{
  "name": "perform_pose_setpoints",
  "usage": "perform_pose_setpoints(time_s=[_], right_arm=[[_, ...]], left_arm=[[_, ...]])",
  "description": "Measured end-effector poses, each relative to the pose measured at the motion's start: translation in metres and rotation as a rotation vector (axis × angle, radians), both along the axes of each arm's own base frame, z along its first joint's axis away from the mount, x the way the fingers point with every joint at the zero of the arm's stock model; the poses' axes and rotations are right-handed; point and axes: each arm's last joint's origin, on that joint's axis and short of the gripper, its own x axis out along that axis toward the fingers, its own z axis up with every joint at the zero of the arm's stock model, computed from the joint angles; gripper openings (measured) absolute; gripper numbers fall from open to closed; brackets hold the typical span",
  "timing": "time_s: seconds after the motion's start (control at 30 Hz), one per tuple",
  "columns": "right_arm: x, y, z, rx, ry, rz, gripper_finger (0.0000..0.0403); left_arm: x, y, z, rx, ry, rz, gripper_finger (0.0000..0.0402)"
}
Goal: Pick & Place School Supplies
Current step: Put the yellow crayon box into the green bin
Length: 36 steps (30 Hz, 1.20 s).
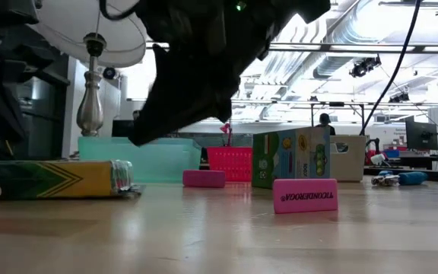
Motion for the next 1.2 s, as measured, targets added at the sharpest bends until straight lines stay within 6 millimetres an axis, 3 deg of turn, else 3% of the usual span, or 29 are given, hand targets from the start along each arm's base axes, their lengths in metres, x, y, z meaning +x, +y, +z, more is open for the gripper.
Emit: perform_pose_setpoints(time_s=[0.57,0.87,1.2], right_arm=[[0.001,-0.016,-0.005,-0.022,0.052,-0.027,0.0003],[0.007,-0.014,-0.032,0.014,0.076,-0.002,0.0003],[0.013,-0.018,-0.029,0.011,0.028,0.002,0.0003]], left_arm=[[0.003,-0.005,0.0,-0.033,-0.041,-0.039,0.0001],[0.003,-0.002,-0.004,-0.046,-0.026,-0.046,0.0001],[0.005,0.002,-0.009,-0.07,-0.002,-0.037,0.0001]])
